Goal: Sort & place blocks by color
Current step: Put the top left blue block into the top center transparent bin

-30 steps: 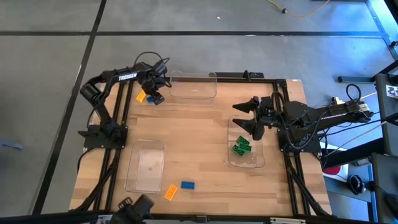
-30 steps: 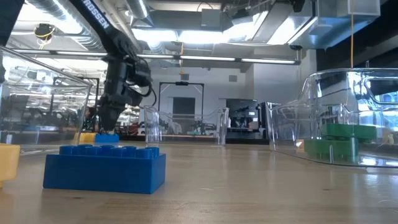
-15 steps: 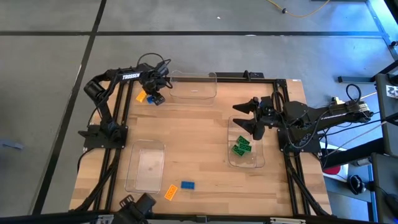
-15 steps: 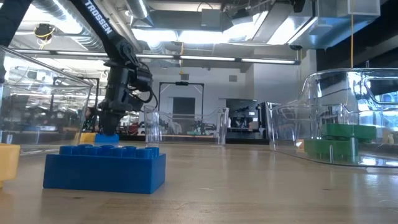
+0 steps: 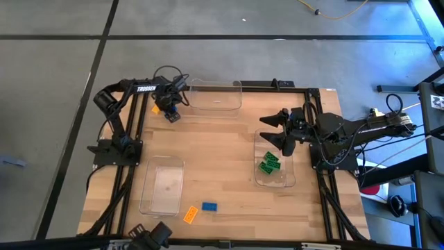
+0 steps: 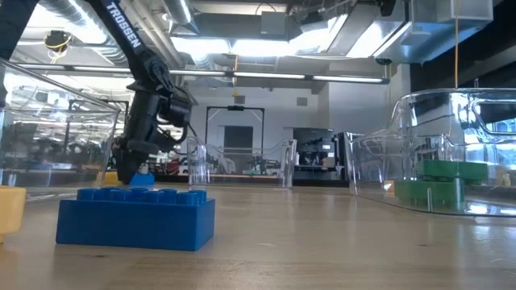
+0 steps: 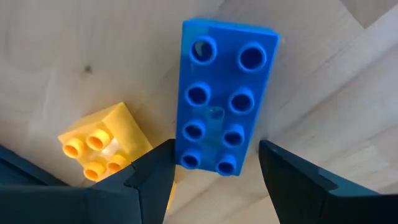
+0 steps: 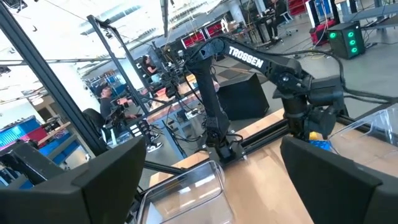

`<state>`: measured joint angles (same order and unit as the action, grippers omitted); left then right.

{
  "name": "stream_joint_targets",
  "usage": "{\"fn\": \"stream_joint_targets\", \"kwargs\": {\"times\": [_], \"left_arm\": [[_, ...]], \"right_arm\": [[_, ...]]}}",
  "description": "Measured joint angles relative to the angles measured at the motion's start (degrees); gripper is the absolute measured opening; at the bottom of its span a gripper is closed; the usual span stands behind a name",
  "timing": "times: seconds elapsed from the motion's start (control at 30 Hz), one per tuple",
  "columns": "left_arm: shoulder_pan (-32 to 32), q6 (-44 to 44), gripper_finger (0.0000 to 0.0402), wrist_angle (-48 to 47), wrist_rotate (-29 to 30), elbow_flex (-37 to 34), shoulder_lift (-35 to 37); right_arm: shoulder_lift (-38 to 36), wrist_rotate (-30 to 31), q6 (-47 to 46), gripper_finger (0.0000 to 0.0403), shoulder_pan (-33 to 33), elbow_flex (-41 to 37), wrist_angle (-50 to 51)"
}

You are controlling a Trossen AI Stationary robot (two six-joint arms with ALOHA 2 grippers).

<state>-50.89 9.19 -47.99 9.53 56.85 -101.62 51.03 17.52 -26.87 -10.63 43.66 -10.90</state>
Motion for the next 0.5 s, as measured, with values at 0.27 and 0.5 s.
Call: {"fn": "stream_joint_targets", "kwargs": {"times": [0.27,0.5], "left_arm": [[1.9,-0.3,0.0224,1.2,1.8,0.4,-0.1],[1.3,5.1,0.0224,2.2,-0.4,0.7,-0.2]], "right_arm": [[0.0,0.0,0.0,0.0375,0.0,0.0,0.0],[0.0,0.0,-0.3,0.0375,0.0,0.0,-0.1]]}}
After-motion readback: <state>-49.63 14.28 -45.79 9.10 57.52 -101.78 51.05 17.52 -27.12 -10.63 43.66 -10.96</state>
